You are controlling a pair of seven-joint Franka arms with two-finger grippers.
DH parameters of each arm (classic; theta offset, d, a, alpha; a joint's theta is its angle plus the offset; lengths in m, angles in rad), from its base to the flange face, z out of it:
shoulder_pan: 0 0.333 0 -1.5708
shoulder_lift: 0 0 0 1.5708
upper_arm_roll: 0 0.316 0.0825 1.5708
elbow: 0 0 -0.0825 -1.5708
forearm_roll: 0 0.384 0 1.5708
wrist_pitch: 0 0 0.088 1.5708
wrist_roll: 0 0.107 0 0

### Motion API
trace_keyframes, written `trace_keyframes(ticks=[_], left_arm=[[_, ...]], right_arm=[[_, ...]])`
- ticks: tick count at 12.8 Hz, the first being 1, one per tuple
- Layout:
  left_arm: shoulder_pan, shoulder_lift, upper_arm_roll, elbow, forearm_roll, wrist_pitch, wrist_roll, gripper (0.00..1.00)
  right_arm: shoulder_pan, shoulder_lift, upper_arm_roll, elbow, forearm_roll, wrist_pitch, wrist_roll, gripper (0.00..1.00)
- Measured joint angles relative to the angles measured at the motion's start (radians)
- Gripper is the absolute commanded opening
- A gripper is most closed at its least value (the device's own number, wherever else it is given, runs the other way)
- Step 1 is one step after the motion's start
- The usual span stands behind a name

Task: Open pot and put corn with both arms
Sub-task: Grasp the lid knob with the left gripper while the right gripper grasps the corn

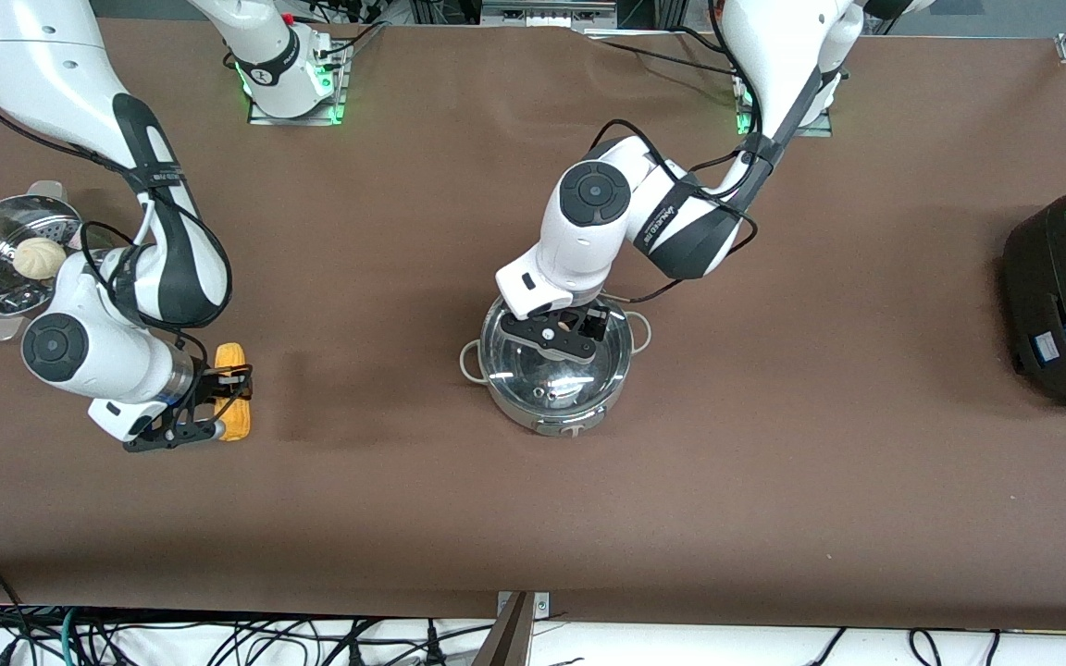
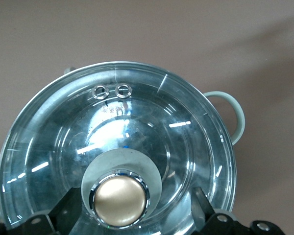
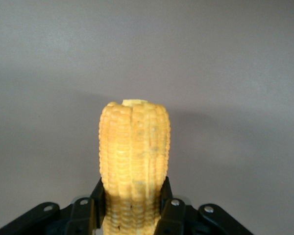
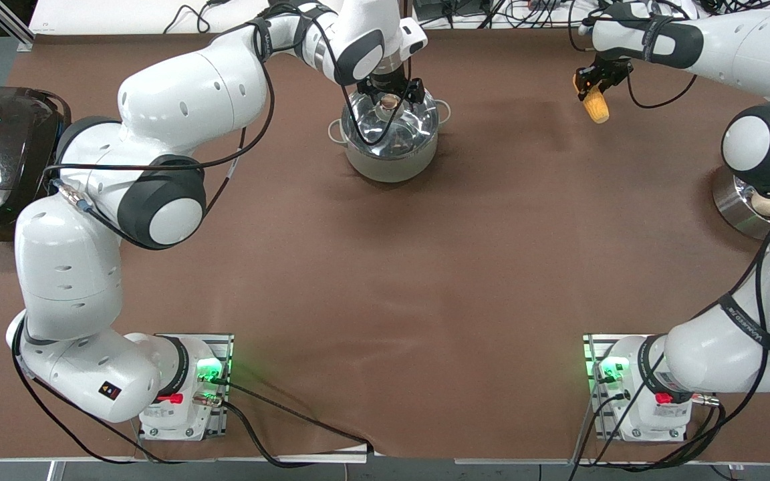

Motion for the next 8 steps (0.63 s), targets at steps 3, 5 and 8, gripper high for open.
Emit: trace_keyframes(ticks=[3,5,8], left_arm=[[0.000,0.001,0.004,0.000,0.007,-0.005,0.007,0.18],[0.005,-0.001,0.007,0.000,0.013,-0.014,0.010,0.16],[0.004,-0.008,0.005,0.003,0.013,-0.034,0.010,0.14]], right_arm=[[0.000,-0.016,0.000,0.044,0.000,-0.093,0.000,0.21],[-0.001,-0.022,0.000,0.103,0.000,-0.183,0.000,0.21],[-0.001,-0.025,0.000,0.188,0.007,-0.303,0.000,0.21]])
